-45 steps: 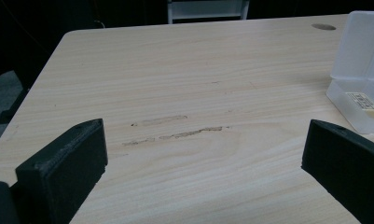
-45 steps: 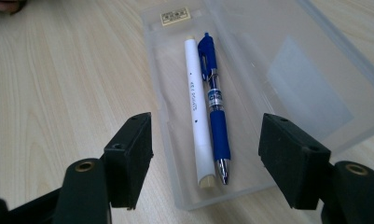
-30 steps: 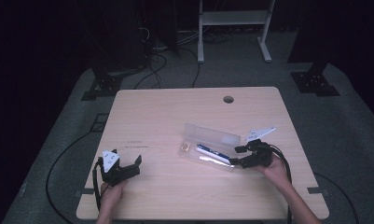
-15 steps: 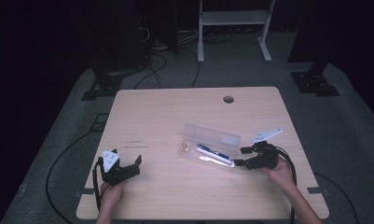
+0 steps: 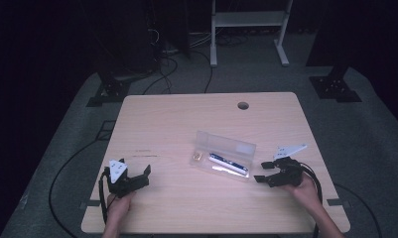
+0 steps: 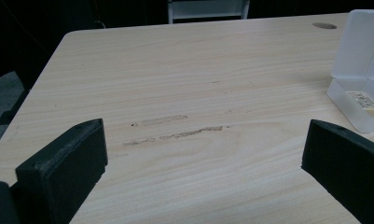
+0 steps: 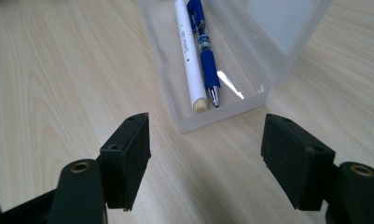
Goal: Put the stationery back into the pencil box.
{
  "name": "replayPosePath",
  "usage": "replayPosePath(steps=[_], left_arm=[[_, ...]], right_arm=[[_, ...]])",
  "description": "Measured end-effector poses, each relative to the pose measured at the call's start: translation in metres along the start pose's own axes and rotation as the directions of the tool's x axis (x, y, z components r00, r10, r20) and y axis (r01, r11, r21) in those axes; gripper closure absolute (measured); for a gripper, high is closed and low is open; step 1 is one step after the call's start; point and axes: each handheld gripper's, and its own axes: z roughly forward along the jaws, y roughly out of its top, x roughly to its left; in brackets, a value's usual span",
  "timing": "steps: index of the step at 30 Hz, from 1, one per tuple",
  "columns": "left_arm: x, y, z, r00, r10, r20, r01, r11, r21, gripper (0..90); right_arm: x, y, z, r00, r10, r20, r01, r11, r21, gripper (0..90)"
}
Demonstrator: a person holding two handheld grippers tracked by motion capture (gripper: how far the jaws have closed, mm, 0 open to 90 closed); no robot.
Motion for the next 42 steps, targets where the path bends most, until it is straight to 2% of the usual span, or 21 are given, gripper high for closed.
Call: replayPosePath(steps=[12, 21, 30, 42], left_arm=[[0.000, 0.000, 0.000, 1.0000, 0.001, 0.001, -0.001, 1.0000, 0.001, 0.0], [0.000, 0.000, 0.000, 1.0000, 0.000, 0.000, 0.000, 1.0000, 0.000, 0.0], [0.000, 0.000, 0.000, 1.0000, 0.001, 0.000, -0.001, 1.0000, 0.001, 0.0], [-0.001, 0.000, 0.001, 1.0000, 0.003, 0.001, -0.003, 1.0000, 0.000, 0.0]], right_arm=[[0.003, -0.010, -0.007, 1.0000, 0.004, 0.005, -0.004, 1.000, -0.008, 31.9], [0.000, -0.020, -0.013, 0.9994, 0.028, 0.019, -0.028, 1.000, -0.005, 31.6], [-0.002, -0.026, -0.019, 0.9990, 0.027, 0.034, -0.027, 1.000, -0.009, 31.5], [-0.002, -0.043, -0.025, 0.9968, 0.070, 0.040, -0.069, 0.997, -0.022, 31.5]])
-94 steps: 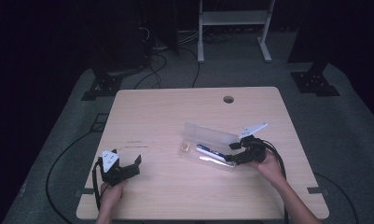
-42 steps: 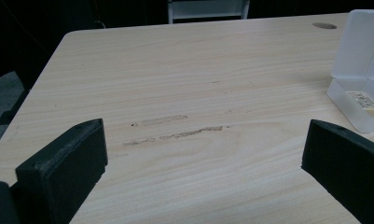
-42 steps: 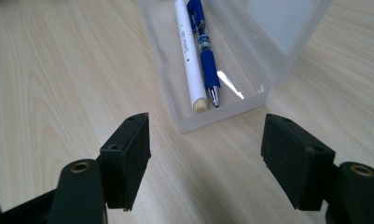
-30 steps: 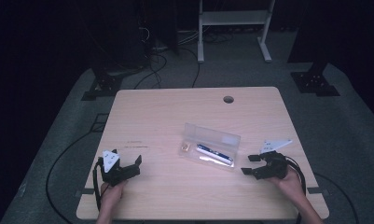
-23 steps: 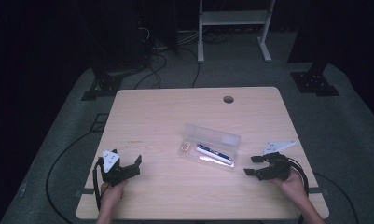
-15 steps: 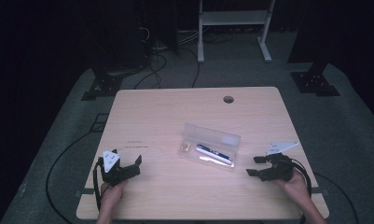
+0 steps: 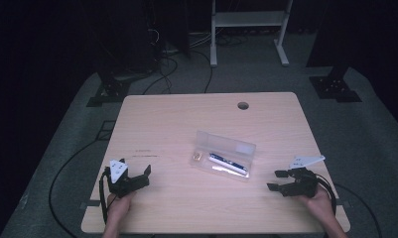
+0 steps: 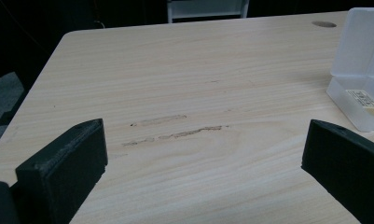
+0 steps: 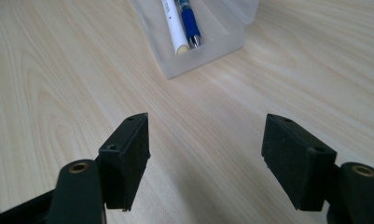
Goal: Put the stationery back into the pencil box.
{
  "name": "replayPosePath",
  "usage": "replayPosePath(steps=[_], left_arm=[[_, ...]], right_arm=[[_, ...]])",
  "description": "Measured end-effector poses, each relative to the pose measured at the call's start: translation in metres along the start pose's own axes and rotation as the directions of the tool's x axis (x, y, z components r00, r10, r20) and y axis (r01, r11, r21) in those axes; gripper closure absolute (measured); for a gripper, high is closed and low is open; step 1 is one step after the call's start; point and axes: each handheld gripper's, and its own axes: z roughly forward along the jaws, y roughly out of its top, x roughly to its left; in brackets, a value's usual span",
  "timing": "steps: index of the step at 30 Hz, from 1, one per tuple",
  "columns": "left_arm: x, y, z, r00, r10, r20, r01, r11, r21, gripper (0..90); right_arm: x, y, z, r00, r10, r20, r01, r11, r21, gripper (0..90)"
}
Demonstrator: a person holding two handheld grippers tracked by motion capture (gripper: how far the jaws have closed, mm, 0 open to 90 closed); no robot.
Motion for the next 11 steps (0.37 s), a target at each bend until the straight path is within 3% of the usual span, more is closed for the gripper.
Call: replayPosePath(steps=[11], left_arm=[[0.000, 0.000, 0.000, 1.0000, -0.004, -0.003, 0.004, 1.0000, 0.000, 0.0]], right_arm=[[0.004, -0.016, -0.004, 0.9996, 0.025, 0.010, -0.025, 0.997, -0.067, 31.3]])
